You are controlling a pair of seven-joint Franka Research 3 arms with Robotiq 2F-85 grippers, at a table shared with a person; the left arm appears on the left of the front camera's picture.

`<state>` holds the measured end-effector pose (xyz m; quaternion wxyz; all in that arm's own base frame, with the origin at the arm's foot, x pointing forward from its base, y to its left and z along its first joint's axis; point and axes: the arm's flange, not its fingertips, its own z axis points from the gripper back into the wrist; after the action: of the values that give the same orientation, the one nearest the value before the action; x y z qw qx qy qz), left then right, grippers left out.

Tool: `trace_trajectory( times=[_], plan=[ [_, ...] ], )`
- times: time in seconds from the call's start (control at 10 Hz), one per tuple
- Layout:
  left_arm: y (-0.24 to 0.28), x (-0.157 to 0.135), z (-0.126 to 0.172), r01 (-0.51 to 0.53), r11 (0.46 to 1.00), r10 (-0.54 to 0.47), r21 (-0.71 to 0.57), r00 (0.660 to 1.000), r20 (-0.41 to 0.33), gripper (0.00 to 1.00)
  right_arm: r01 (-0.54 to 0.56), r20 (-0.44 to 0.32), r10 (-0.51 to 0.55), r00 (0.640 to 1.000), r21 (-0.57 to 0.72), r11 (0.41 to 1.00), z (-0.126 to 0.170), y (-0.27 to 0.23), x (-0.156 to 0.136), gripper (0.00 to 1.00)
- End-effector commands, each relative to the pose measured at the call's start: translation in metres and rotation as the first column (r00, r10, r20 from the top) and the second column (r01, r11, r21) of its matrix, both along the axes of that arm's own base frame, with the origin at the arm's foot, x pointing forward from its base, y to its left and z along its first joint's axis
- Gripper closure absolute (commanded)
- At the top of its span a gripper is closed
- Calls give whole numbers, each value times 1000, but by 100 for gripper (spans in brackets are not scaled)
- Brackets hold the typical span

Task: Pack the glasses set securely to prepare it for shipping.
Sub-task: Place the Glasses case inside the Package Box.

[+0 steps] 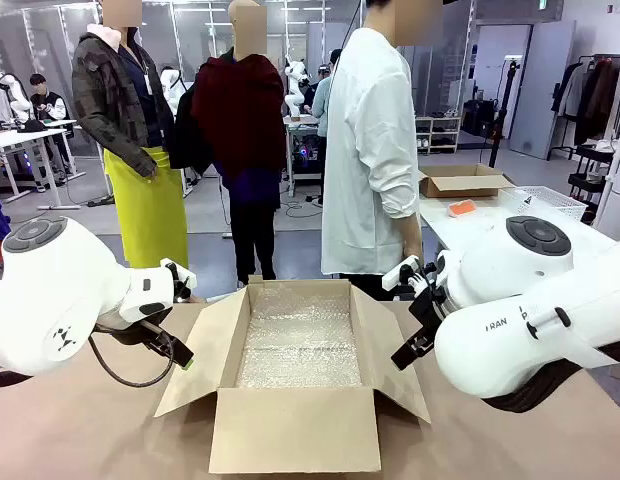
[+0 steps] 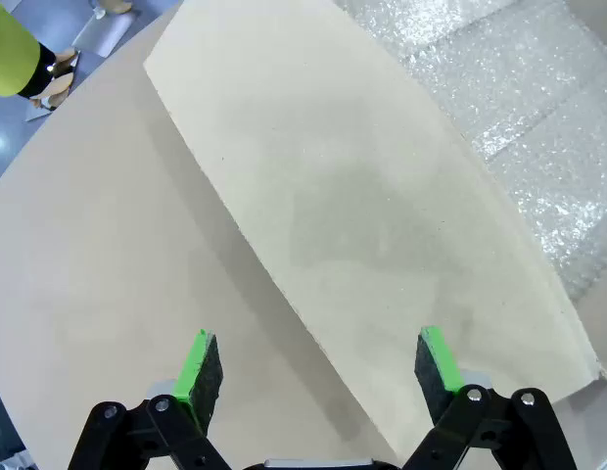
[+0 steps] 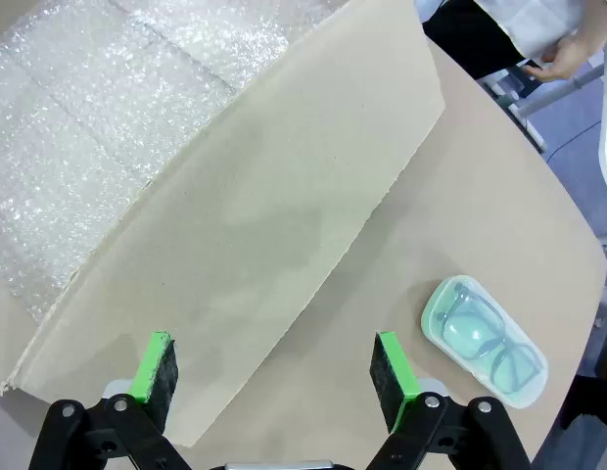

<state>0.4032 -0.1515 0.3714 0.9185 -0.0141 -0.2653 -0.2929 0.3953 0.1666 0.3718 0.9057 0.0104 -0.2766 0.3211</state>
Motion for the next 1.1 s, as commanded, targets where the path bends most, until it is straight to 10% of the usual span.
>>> trace_trajectory(
  times=[0.0, 0.8, 1.0],
  plan=[
    [0, 0, 0, 0, 1000, 0, 0, 1000, 0, 0, 0, 0, 0, 1000, 0, 1000, 0, 0, 0, 0],
    [-1, 0, 0, 1, 1000, -1, 0, 1000, 0, 0, 0, 0, 0, 1000, -1, 1000, 0, 0, 0, 0],
    [10, -27, 56, 91, 995, -91, -30, 996, -7, 0, 32, 40, -31, 999, -20, 999, 46, -36, -9, 0]
  ],
)
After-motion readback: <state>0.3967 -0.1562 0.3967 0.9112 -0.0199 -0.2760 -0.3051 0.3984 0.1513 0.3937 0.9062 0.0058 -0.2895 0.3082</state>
